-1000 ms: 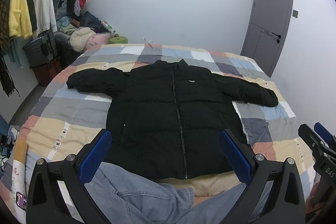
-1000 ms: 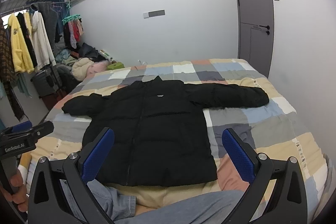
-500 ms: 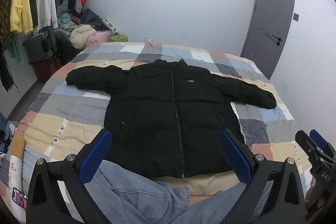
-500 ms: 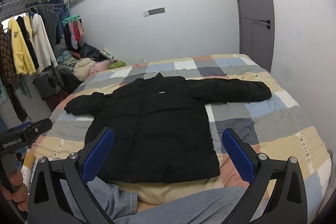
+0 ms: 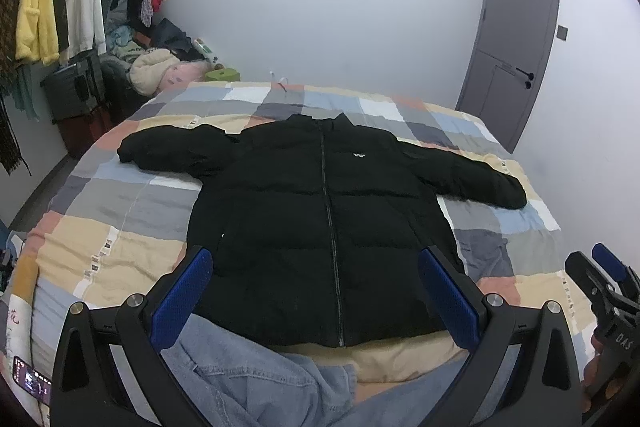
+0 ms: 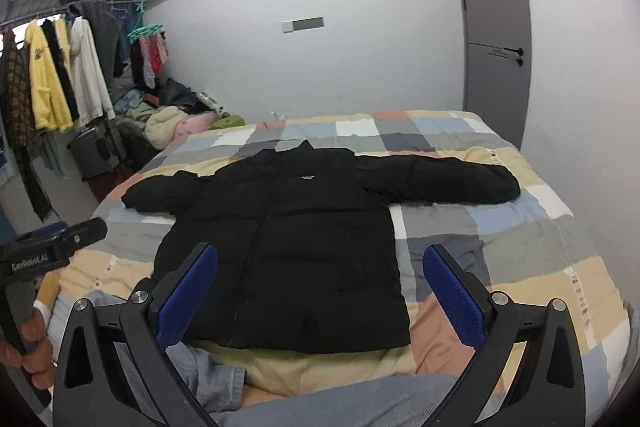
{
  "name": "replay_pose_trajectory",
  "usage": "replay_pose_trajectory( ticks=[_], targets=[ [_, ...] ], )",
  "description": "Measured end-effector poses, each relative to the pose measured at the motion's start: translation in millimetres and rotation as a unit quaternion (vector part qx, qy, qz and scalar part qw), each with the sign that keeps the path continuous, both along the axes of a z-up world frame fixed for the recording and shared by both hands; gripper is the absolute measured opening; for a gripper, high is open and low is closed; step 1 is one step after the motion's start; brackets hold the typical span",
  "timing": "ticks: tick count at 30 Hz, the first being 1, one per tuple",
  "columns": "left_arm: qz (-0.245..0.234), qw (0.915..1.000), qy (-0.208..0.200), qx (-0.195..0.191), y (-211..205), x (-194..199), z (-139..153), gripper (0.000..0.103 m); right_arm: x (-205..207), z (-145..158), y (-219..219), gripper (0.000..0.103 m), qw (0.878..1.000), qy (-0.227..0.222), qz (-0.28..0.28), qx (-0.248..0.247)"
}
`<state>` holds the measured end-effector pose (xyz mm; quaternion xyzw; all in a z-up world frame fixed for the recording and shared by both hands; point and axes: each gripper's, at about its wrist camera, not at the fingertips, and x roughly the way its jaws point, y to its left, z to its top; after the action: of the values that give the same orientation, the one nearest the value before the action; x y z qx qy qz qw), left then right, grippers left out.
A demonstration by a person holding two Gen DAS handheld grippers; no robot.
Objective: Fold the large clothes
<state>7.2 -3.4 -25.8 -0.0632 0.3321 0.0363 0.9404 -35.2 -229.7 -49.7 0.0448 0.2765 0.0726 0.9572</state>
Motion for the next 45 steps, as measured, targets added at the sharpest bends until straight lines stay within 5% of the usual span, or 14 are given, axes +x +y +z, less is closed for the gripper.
replay_pose_trajectory(
  ticks=[21, 35, 45],
  targets=[
    [-0.018, 0.9995, -0.025, -0.013, 18.1, 98.8, -30.3, 0.103, 76.1, -42.4, -47.9, 0.103, 0.998, 0.02, -0.016, 0.052],
    [-0.036, 0.9992, 0.011, -0.012, 29.1, 202.3, -97.1, 0.103, 154.7, -63.8, -119.2, 0.103, 0.995, 0.039, -0.086, 0.023],
    [-0.04, 0.9979, 0.039, -0.034, 30.2, 252.5, -154.8, 0.103, 243.2, -121.4, -194.7, 0.103, 0.989, 0.064, -0.136, -0.003]
  ],
)
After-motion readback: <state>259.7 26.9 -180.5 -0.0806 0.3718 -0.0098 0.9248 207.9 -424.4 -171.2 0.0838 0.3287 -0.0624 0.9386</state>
